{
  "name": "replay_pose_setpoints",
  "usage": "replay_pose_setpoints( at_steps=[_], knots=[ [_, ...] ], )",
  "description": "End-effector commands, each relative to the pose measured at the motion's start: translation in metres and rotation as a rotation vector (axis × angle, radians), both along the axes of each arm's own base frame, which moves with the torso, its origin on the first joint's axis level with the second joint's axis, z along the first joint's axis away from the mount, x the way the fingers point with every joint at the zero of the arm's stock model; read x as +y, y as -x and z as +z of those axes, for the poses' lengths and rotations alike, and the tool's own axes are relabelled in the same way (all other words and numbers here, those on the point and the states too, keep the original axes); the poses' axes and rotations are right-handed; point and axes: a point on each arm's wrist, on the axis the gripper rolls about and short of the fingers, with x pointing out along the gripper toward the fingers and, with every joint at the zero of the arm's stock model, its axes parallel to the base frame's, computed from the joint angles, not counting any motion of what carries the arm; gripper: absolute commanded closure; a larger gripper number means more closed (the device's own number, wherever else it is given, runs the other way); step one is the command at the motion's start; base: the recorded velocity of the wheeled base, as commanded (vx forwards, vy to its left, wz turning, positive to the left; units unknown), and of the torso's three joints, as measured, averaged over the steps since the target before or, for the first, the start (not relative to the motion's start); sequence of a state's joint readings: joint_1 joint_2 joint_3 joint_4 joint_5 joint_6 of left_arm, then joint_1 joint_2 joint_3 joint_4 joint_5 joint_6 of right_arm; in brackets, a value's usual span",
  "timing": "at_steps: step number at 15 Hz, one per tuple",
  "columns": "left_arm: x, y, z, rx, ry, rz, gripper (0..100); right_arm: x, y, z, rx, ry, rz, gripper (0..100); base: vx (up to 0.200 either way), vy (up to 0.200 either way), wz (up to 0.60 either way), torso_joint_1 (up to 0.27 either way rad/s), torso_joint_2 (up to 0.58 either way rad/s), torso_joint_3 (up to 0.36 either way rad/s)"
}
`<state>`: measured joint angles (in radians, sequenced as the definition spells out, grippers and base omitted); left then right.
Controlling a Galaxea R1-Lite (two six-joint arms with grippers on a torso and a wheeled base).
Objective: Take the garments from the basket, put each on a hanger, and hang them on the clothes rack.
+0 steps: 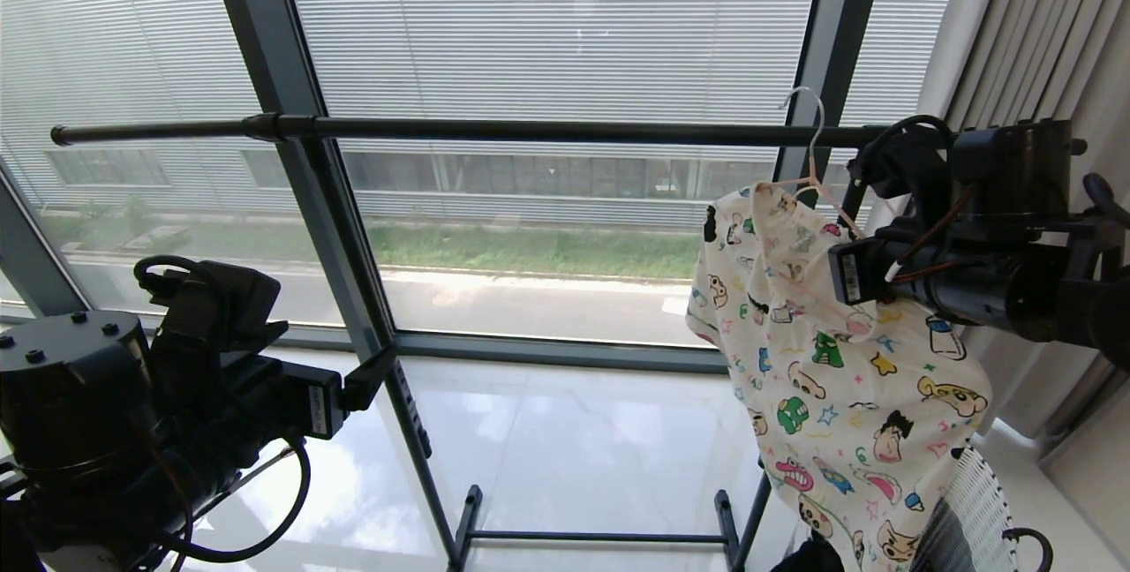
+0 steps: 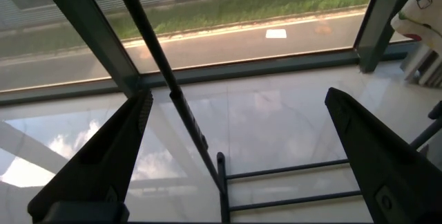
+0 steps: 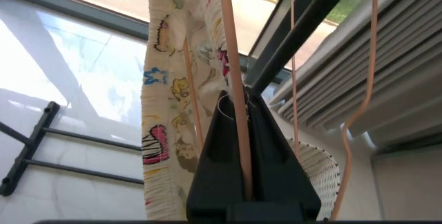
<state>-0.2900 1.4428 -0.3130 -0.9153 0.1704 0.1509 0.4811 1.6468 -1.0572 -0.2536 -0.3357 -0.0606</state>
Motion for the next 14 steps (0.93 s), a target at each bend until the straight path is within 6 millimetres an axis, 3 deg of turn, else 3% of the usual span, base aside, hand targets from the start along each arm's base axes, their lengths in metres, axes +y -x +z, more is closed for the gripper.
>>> replay_pose_setpoints(
  at_steps=[1, 4, 9, 14],
  knots=[
    [0.000, 0.000, 0.000, 0.000, 0.000, -0.001, 0, 0.002, -0.004, -0.003, 0.007, 0.004, -0.001, 100, 0.000, 0.000, 0.00, 0.000, 0.00, 0.000],
    [0.000, 0.000, 0.000, 0.002, 0.000, 0.000, 0, 0.007, -0.016, -0.006, 0.012, 0.006, -0.004, 100, 0.000, 0.000, 0.00, 0.000, 0.00, 0.000],
    [0.000, 0.000, 0.000, 0.002, -0.001, 0.000, 0, 0.007, -0.052, -0.020, 0.033, 0.020, -0.056, 100, 0.000, 0.000, 0.00, 0.000, 0.00, 0.000],
    [-0.001, 0.001, 0.000, 0.000, -0.002, 0.000, 0, 0.011, -0.064, -0.031, 0.055, 0.035, -0.067, 100, 0.000, 0.000, 0.00, 0.000, 0.00, 0.000]
  ],
)
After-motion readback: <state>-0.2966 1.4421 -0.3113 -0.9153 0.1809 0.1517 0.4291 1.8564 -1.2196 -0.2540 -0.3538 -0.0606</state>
